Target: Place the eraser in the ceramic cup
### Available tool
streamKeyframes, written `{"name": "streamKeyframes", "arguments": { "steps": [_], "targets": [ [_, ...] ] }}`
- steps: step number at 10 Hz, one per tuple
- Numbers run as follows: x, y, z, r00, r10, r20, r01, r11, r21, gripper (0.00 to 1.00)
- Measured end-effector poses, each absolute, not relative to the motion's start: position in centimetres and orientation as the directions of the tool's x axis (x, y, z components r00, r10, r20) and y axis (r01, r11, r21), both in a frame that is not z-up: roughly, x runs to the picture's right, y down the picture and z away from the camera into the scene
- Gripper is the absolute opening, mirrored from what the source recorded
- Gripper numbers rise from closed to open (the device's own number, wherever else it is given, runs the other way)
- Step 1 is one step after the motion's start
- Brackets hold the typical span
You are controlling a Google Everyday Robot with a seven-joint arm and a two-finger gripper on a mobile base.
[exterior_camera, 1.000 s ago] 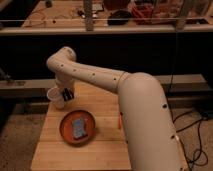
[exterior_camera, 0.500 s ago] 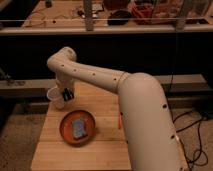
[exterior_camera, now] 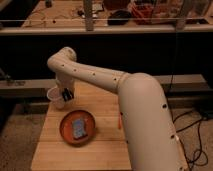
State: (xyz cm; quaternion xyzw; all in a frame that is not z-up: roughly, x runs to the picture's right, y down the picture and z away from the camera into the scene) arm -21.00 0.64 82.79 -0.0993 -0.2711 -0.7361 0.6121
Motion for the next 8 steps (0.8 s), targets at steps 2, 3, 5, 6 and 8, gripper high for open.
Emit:
{"name": "streamKeyframes", "arguments": {
  "steps": [2, 3, 5, 6, 8],
  "targets": [
    [-21.01, 0.64, 82.85, -0.234, -0.847, 0.478, 0.954, -0.105, 0.281, 0.12],
    [-21.02, 0.62, 82.85, -0.235, -0.847, 0.477, 0.953, -0.105, 0.283, 0.12],
    [-21.06, 0.64, 82.89, -0.237, -0.846, 0.477, 0.952, -0.105, 0.287, 0.12],
    [-21.11, 0.62, 82.88, -0.239, -0.846, 0.477, 0.951, -0.106, 0.289, 0.13],
    [-21.13, 0.62, 82.94, -0.242, -0.845, 0.476, 0.95, -0.106, 0.294, 0.18]
  ]
}}
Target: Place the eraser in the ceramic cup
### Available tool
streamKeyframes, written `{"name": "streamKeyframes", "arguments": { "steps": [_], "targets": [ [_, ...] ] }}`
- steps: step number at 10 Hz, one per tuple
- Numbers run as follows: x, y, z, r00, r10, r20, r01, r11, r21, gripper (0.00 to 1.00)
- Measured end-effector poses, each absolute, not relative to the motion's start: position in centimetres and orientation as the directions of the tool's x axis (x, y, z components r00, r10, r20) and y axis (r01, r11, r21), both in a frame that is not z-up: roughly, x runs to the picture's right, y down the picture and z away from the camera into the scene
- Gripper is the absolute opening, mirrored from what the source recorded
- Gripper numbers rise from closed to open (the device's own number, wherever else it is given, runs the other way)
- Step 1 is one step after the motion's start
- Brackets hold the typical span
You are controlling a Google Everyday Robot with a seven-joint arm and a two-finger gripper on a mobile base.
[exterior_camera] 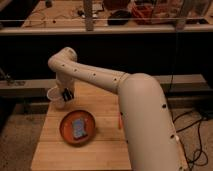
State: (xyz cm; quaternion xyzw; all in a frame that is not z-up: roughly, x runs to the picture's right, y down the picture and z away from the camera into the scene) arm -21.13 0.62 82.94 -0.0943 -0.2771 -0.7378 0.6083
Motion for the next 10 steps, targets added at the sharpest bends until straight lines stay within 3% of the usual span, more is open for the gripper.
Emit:
{"name": "streamKeyframes", "arguments": {
  "steps": [2, 4, 10],
  "targets": [
    [-21.16, 0.63, 82.97, -0.245, -0.845, 0.476, 0.949, -0.107, 0.298, 0.18],
    [-21.19, 0.65, 83.03, -0.246, -0.844, 0.476, 0.947, -0.106, 0.302, 0.27],
    [-21.27, 0.64, 83.15, -0.254, -0.843, 0.474, 0.943, -0.107, 0.314, 0.28]
  ]
}}
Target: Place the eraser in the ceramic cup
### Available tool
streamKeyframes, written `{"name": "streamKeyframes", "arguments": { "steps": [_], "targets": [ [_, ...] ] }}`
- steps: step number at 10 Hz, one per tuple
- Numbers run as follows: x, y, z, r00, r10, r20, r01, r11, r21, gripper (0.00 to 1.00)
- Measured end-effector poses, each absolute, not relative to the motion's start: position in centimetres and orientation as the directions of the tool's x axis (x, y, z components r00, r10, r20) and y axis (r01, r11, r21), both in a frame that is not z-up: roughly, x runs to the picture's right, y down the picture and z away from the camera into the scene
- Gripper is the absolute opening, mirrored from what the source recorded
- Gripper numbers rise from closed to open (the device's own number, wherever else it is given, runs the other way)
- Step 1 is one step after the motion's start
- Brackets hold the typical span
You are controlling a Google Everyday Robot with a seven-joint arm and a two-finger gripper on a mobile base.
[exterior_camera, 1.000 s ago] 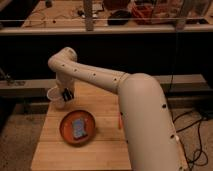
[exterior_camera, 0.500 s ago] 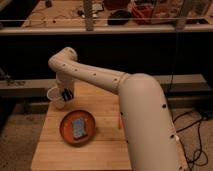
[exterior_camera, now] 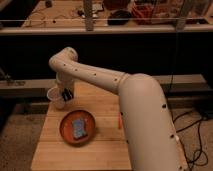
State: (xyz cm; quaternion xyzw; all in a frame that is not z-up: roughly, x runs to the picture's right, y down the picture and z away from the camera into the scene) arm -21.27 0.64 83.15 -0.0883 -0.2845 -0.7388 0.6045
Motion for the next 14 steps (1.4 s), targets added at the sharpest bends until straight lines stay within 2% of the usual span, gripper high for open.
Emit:
{"name": "streamKeyframes", "arguments": {
  "steps": [1, 3, 5, 9, 12, 14],
  "targets": [
    [-21.28, 0.63, 83.15, -0.254, -0.843, 0.474, 0.943, -0.107, 0.315, 0.29],
    [-21.3, 0.61, 83.17, -0.256, -0.842, 0.474, 0.942, -0.107, 0.319, 0.42],
    [-21.34, 0.64, 83.21, -0.258, -0.842, 0.474, 0.94, -0.107, 0.323, 0.46],
    [-21.4, 0.6, 83.24, -0.259, -0.842, 0.474, 0.939, -0.104, 0.329, 0.66],
    [-21.43, 0.6, 83.28, -0.26, -0.842, 0.473, 0.937, -0.102, 0.334, 0.68],
    [-21.44, 0.57, 83.28, -0.259, -0.842, 0.473, 0.936, -0.099, 0.338, 0.74]
  ]
}}
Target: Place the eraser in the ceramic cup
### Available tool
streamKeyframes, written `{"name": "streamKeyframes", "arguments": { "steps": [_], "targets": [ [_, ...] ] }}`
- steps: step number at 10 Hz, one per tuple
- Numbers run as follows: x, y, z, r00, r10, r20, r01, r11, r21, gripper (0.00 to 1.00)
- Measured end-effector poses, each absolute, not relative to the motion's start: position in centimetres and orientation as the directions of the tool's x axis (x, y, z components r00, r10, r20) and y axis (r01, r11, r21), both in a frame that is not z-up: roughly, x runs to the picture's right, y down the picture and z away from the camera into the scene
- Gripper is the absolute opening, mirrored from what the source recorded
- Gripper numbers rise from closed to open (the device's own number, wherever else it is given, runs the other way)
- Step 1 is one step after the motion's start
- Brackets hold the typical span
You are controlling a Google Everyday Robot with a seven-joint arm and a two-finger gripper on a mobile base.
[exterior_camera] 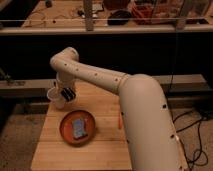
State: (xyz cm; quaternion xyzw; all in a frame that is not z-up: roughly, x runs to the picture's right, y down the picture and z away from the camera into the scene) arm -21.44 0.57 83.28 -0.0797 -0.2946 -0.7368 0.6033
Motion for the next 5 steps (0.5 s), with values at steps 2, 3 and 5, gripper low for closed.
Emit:
{"name": "streamKeyframes", "arguments": {
  "steps": [2, 3, 5],
  "targets": [
    [-21.44, 0.57, 83.29, -0.26, -0.842, 0.473, 0.935, -0.098, 0.34, 0.65],
    [-21.49, 0.56, 83.27, -0.264, -0.842, 0.47, 0.933, -0.1, 0.345, 0.55],
    [-21.43, 0.58, 83.26, -0.275, -0.841, 0.466, 0.93, -0.109, 0.352, 0.42]
  ]
}}
